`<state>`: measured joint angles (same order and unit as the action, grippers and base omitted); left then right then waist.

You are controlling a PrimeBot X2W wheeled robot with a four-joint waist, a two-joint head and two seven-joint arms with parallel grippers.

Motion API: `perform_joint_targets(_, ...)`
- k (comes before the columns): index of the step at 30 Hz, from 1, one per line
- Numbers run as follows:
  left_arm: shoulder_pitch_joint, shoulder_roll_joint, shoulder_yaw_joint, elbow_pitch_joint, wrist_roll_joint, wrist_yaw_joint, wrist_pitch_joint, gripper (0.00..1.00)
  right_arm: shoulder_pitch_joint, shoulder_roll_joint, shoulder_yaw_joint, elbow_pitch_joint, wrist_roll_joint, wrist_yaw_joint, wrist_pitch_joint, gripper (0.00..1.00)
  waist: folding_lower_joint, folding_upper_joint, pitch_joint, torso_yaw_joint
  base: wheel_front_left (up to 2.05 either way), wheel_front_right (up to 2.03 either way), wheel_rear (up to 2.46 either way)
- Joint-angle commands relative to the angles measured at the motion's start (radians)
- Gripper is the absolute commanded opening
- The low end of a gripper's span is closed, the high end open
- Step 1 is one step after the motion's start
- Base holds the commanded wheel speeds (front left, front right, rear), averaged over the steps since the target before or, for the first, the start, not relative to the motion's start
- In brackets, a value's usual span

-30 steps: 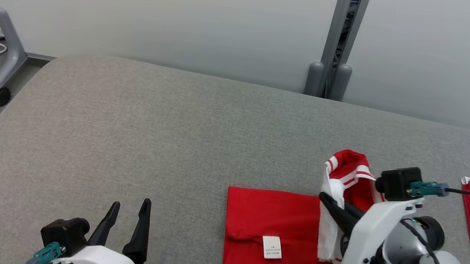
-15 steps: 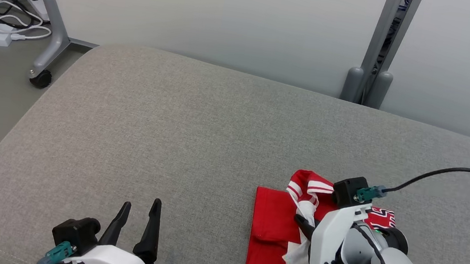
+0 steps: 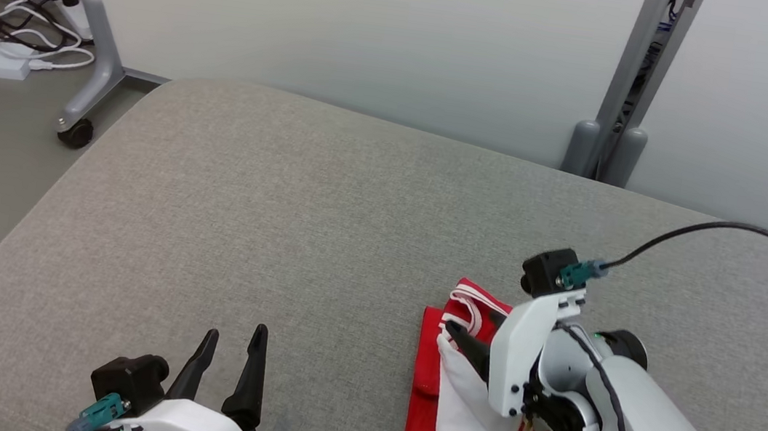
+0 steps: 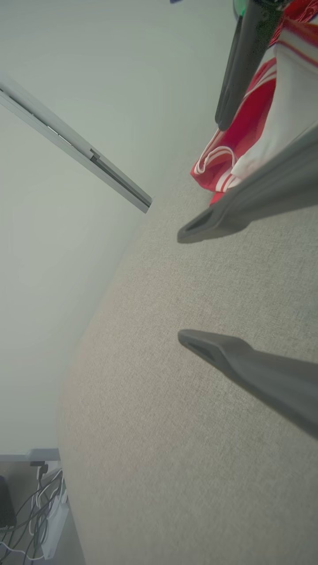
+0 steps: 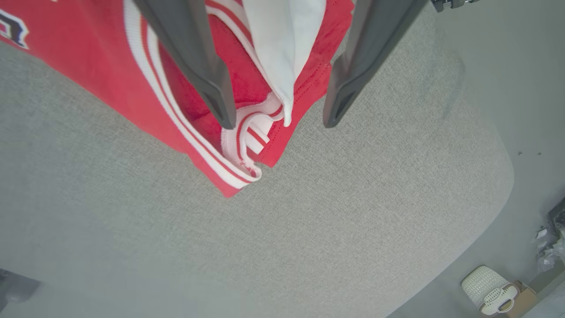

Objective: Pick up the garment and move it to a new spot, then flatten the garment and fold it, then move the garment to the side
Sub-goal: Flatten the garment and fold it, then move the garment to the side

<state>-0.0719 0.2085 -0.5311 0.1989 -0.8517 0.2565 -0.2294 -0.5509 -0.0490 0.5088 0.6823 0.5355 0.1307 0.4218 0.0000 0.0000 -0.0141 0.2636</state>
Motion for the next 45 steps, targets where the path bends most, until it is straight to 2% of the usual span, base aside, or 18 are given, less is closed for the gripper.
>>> perform_joint_targets(1,-0.002,0.006,0.005,0.0,0.001,0.001,-0.005,1.0,-0.023,-0.004,0.002,-0.01,0.02,0.0,-0.001,1.0,0.0,0.0,-0.006,-0.013,0.0,0.0,0.0)
perform_joint_targets(5,0.006,0.009,0.006,-0.004,0.002,0.006,-0.007,1.0,-0.057,-0.005,-0.014,-0.036,0.044,0.0,-0.017,1.0,0.0,0.0,-0.01,-0.033,0.0,0.0,0.0)
perform_joint_targets(8,0.009,0.012,0.003,-0.009,0.006,0.009,-0.006,1.0,-0.079,-0.007,-0.065,-0.063,0.041,0.0,-0.039,1.0,0.0,0.0,-0.012,-0.054,0.0,0.0,0.0)
perform_joint_targets(11,0.012,0.014,0.0,-0.017,0.009,0.012,-0.003,1.0,-0.077,-0.042,-0.13,-0.098,0.031,0.0,-0.068,1.0,0.0,0.0,-0.013,-0.074,0.0,0.0,0.0)
perform_joint_targets(18,0.017,0.02,-0.008,-0.031,0.013,0.019,0.005,1.0,0.02,-0.115,-0.257,-0.176,0.033,0.0,-0.094,1.0,0.0,0.0,-0.01,-0.12,0.0,0.0,0.0)
perform_joint_targets(27,0.014,0.027,-0.022,-0.049,0.019,0.026,0.02,1.0,0.2,-0.145,-0.352,-0.254,0.025,0.0,-0.086,1.0,0.0,0.0,0.002,-0.159,0.0,0.0,0.0)
perform_joint_targets(36,-0.004,0.043,-0.031,-0.073,0.029,0.033,0.034,1.0,0.307,-0.142,-0.373,-0.253,0.018,0.0,-0.051,1.0,0.0,0.0,0.024,-0.151,0.0,0.0,0.0)
perform_joint_targets(41,-0.017,0.054,-0.033,-0.089,0.038,0.039,0.041,1.0,0.308,-0.136,-0.382,-0.21,0.023,0.0,-0.027,1.0,0.0,0.0,0.038,-0.125,0.0,0.0,0.0)
perform_joint_targets(45,-0.025,0.058,-0.035,-0.101,0.042,0.043,0.046,1.0,0.287,-0.117,-0.403,-0.146,0.069,0.0,0.018,1.0,0.0,0.0,0.052,-0.092,0.0,0.0,0.0)
